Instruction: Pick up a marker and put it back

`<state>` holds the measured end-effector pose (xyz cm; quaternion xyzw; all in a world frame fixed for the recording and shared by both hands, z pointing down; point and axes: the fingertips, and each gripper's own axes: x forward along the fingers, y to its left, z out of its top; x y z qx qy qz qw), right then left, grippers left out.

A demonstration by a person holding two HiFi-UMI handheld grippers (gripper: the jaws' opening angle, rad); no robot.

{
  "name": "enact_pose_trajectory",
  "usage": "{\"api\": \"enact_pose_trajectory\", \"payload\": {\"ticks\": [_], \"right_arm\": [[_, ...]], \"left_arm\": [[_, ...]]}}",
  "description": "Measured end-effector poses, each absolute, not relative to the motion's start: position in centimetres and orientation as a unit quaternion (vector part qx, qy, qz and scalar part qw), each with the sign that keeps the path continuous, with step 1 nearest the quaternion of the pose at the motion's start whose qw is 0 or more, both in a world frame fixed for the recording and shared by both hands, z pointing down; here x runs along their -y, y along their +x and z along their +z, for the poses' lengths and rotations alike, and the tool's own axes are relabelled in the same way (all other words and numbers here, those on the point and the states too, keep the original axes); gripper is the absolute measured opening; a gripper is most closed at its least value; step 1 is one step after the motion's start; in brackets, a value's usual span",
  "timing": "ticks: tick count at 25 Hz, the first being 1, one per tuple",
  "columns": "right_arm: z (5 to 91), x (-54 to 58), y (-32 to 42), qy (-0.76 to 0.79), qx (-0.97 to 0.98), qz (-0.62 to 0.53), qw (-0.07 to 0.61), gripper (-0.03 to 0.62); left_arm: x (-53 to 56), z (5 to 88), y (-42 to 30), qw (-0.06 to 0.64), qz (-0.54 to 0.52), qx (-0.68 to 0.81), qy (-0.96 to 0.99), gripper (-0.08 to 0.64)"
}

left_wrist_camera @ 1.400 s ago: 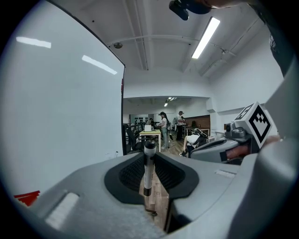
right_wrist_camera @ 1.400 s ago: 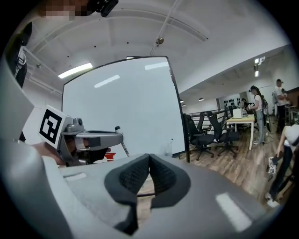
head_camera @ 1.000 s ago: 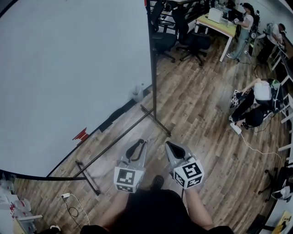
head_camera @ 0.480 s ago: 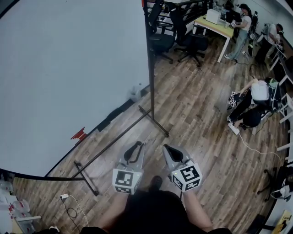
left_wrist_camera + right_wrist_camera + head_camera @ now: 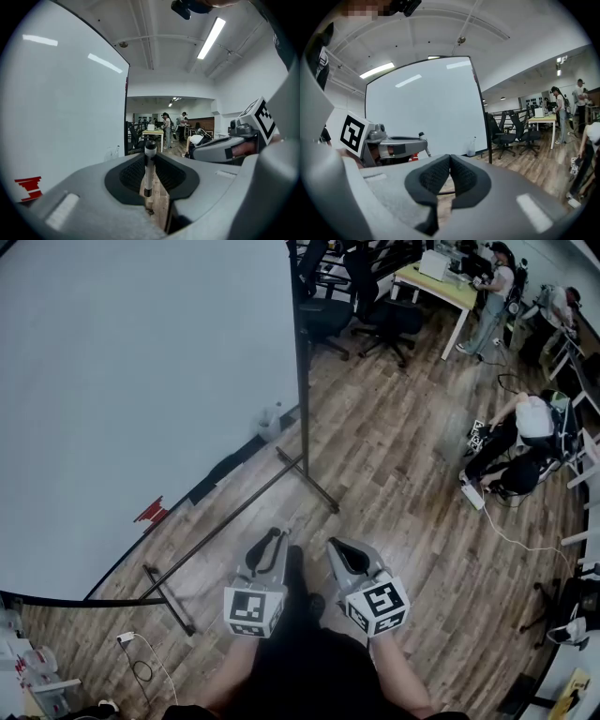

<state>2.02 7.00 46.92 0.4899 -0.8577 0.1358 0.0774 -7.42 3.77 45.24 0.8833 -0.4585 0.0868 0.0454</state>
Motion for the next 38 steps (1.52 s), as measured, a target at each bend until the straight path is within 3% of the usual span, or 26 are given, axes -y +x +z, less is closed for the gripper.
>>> {"api": "enact_pose_trajectory", "payload": {"ticks": [22, 38], "right_arm": [[46.4, 11.3, 6.1, 0.471, 0.868, 0.13, 0.094, 0.003], [46.2, 19.8, 5.9, 0.449, 0.88, 0.118, 0.105, 0.003]], "left_arm": [[16.0, 46.5, -5.2, 0.061, 0.087, 0.51, 0.854, 0.077], [26.4, 46.9, -8.5, 0.059, 0.056, 0.567, 0.82, 0.077]]}}
